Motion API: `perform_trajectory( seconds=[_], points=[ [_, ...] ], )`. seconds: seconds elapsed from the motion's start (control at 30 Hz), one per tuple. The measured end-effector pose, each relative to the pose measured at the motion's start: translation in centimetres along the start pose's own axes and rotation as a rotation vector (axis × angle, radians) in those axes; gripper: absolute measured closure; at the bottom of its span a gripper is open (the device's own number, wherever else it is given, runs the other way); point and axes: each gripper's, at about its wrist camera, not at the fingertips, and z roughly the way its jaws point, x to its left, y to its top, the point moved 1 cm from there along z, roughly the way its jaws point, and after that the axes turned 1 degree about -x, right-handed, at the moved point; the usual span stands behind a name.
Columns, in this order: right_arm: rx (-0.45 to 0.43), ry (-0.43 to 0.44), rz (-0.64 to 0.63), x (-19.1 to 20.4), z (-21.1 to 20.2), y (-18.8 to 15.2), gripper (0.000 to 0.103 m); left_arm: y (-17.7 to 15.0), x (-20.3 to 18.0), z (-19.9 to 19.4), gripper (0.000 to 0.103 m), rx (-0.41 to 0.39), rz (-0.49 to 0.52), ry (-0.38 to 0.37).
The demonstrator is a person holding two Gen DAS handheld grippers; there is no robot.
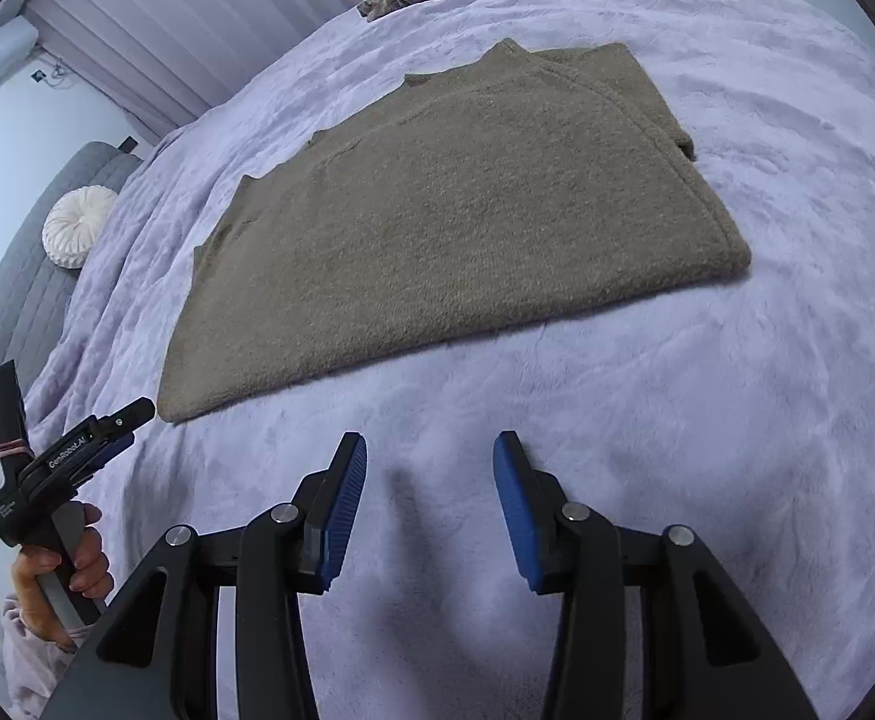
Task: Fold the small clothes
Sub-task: 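Withdraw both tools from the folded sweater, then grasp the sweater's side edge with the right tool and lift it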
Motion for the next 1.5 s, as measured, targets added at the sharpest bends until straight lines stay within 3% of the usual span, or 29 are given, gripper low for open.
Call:
perform_trajectory(
  seconds=[0.03,0.1,0.27,0.5,0.67,0.9,1.5],
  points=[
    [0.002,0.002,-0.001,0.2,-0.1,-0.2,0.055,-0.2,0.0,-0.1,0.015,-0.003,0.004,-0.001],
    [0.003,0.008,0.0,0.5,-0.2,-0.5,0.053,-0.6,0.0,-0.5,0.0,-0.027,0.006,0.015],
    [-0.003,0.014,-0.01,1.3,-0.6,-1.2,0.048,-1.3,0.2,-1.0,0.0,-0.041,0.007,0.001],
    [0.024,0.029,-0.028,2.3,-0.2,-2.1,0.048,-2.0,1.3,-0.2,0.0,0.021,-0.046,-0.03],
    [0.043,0.043,-0.04,3.2,0.4,-2.3,0.048,-2.7,1.7,0.5,0.0,0.06,-0.07,-0.097],
    [0.077,0.07,-0.034,4.3,1.9,-2.1,0.048,-2.5,2.1,0.5,0.0,0.033,-0.095,-0.143],
    [0.179,0.391,0.163,10.9,11.3,1.0,0.048,-1.8,4.7,1.0,0.0,-0.01,-0.172,-0.359]
  ],
)
